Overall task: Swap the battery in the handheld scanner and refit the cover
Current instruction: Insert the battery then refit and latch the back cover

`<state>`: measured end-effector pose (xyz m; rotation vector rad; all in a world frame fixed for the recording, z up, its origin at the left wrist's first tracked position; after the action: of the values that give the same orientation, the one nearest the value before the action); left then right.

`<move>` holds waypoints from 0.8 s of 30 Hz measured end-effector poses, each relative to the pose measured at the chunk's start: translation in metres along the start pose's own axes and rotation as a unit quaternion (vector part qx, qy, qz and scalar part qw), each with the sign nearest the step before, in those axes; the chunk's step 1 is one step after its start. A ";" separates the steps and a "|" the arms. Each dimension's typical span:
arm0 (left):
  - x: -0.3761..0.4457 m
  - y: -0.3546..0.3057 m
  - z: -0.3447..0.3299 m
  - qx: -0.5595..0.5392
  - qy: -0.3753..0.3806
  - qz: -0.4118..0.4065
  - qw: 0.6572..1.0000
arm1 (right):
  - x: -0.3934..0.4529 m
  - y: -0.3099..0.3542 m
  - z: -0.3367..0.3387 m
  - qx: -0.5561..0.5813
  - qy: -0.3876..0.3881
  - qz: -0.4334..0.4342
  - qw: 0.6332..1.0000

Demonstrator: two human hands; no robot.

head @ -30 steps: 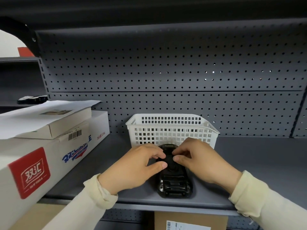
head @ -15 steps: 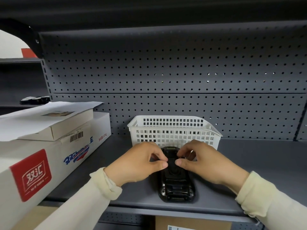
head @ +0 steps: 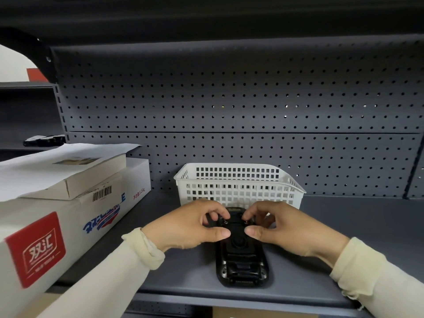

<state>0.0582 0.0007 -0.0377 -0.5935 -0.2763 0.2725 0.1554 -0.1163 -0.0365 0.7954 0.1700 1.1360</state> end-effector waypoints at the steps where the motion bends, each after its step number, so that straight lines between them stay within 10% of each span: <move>1: 0.001 0.000 0.000 0.004 0.004 -0.002 1.000 | 0.001 0.000 0.000 0.003 0.003 0.000 1.000; 24: 0.017 0.008 -0.009 -0.005 0.123 0.008 0.992 | 0.015 0.001 -0.001 -0.022 0.099 -0.003 0.995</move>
<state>0.0757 0.0077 -0.0463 -0.6336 -0.0357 0.2100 0.1608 -0.1030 -0.0327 0.6420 0.3105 1.2074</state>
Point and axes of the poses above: each hand's wrist, its own x-axis towards the middle knuckle, its own z-axis out of the back of the hand, y = z × x, the point moved 7 cm from there along x, towards the middle knuckle, and after that the axes turned 6 degrees about -y, right-handed, at the moved point
